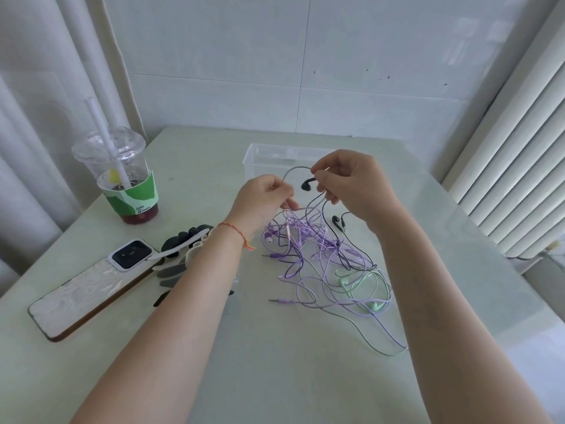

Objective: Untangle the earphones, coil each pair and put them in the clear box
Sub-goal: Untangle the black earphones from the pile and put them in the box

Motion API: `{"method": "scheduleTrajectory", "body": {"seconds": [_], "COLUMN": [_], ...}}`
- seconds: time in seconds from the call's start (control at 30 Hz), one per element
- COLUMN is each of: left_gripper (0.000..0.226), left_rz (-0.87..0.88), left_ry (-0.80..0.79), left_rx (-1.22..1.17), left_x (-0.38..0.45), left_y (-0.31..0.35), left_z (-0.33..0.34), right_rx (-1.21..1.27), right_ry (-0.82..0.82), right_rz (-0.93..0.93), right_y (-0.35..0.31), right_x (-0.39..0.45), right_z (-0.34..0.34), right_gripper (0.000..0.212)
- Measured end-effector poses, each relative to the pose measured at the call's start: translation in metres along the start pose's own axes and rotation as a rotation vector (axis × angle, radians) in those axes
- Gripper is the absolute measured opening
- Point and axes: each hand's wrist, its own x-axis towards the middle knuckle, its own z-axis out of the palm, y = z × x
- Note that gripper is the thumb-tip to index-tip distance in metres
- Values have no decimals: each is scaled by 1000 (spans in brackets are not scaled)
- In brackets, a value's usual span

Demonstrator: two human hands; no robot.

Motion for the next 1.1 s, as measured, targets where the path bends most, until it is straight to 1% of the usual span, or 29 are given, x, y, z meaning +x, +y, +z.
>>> {"method": "scheduleTrajectory", "body": {"seconds": [0.07,0.13,0.2,0.27,0.3,0.37,0.4,0.47,0.5,0.67,0.77,0.9,0.93,0.97,1.03,1.07,1.1], "left_gripper": [17,20,19,8,5,20,22,24,25,34,31,23,22,21,19,18,17], "left_rz": [-30,-47,-56,-72,-73,-50,-32,-2,6,71,97,108,106,105,98,91,85], "left_ry": [45,25,-51,-140,-179,-229,-228,-206,-189,-119,-87,17,39,57,84,90,94], "left_rx": [-30,-73,-80,-71,-47,54,109,184,182,16,-42,-94,-112,-124,-132,-132,-130], "left_x": [2,1,1,-1,-2,-3,-3,-3,-2,-4,-4,-4,-4,-4,-4,-4,-4], "left_y": [0,1,3,2,2,-2,-3,-5,-5,2,5,6,7,7,6,6,6], "left_z": [-4,-6,-6,-3,-2,0,0,-1,-2,-3,-2,-1,-1,-1,-1,-1,-2], "right_rx": [-17,-10,-4,-24,-37,-67,-87,-130,-152,-250,-282,-346,-374,-427,-558,-623,-690], "right_ry": [21,-4,-39,-55,-58,-61,-59,-58,-62,-83,-105,-20,-20,-47,-196,-288,-363], "right_rz": [5,14,12,0,-4,-10,-15,-28,-33,-54,-73,-112,-101,-71,40,91,116], "right_y": [1,1,0,1,2,4,5,7,8,10,10,8,8,9,10,11,12], "right_x": [1,1,0,0,1,2,2,3,3,2,2,1,2,1,-1,-3,-4], "right_z": [-2,-3,-2,0,1,3,4,5,6,10,11,11,11,11,13,15,17], "right_gripper": [14,14,14,14,14,13,12,11,11,18,19,6,7,15,34,39,40]}}
